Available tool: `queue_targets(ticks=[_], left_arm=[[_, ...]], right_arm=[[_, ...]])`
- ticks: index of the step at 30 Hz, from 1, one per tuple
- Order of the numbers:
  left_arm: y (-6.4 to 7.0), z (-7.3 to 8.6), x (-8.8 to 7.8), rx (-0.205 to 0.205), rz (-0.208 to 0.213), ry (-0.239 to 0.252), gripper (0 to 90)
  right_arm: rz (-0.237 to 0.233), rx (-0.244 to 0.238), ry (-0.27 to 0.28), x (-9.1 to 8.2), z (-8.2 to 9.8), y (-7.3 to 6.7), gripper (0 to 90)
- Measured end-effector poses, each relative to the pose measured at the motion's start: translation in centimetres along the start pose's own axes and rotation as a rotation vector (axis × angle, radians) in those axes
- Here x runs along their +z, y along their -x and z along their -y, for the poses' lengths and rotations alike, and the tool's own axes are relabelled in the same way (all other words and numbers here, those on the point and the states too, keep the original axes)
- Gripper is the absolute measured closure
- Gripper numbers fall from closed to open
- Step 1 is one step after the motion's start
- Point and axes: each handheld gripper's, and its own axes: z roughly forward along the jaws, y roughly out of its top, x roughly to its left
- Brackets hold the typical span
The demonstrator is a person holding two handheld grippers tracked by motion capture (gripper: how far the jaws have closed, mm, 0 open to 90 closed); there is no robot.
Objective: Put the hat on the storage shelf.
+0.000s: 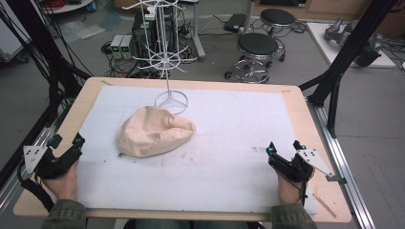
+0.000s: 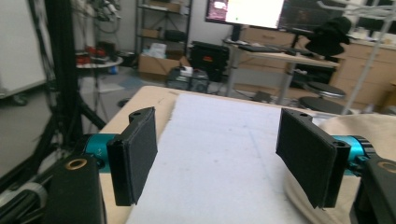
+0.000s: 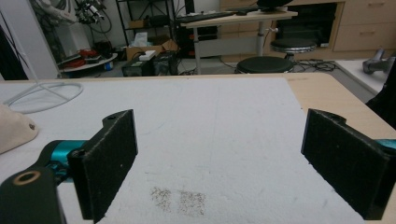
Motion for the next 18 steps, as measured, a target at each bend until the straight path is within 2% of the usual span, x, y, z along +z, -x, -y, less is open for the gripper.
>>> queue_targets(ticks=[3, 6, 8, 10, 11, 12, 15, 16, 18], left_arm=[[0.1, -0.3, 0.6, -0.04, 0.068, -0.027, 28.7], [0.5, -0.9, 1.0, -0.017, 0.092, -0.033, 27.5], [0.7, -1.6, 1.1, -0.006, 0.106, -0.02, 27.0], [1.0, -2.5, 1.3, 0.006, 0.114, -0.007, 27.0], [1.1, -3.5, 1.6, 0.016, 0.12, 0.005, 27.0], [1.1, -3.5, 1.6, 0.016, 0.12, 0.005, 27.0], [1.2, -4.9, 2.4, 0.007, 0.149, 0.009, 27.2], [1.3, -5.8, 2.9, 0.012, 0.163, 0.014, 27.7], [1.5, -6.2, 3.1, 0.021, 0.165, 0.021, 27.7]], right_arm=[[-0.007, 0.004, -0.006, 0.0, 0.0, -0.1, 9.7], [-0.015, 0.013, -0.006, 0.0, 0.0, -0.1, 9.7], [-0.017, 0.015, -0.005, 0.1, 0.0, 0.0, 9.7], [-0.023, 0.02, -0.012, 0.1, 0.1, -0.1, 9.7], [-0.025, 0.021, -0.015, 0.2, 0.1, -0.1, 9.7], [-0.027, 0.02, -0.013, 0.2, 0.1, 0.0, 9.7], [-0.03, 0.02, -0.013, 0.2, 0.1, 0.0, 9.7], [-0.031, 0.021, -0.014, 0.2, 0.1, 0.0, 9.7], [-0.031, 0.02, -0.014, 0.2, 0.1, -0.1, 9.7]])
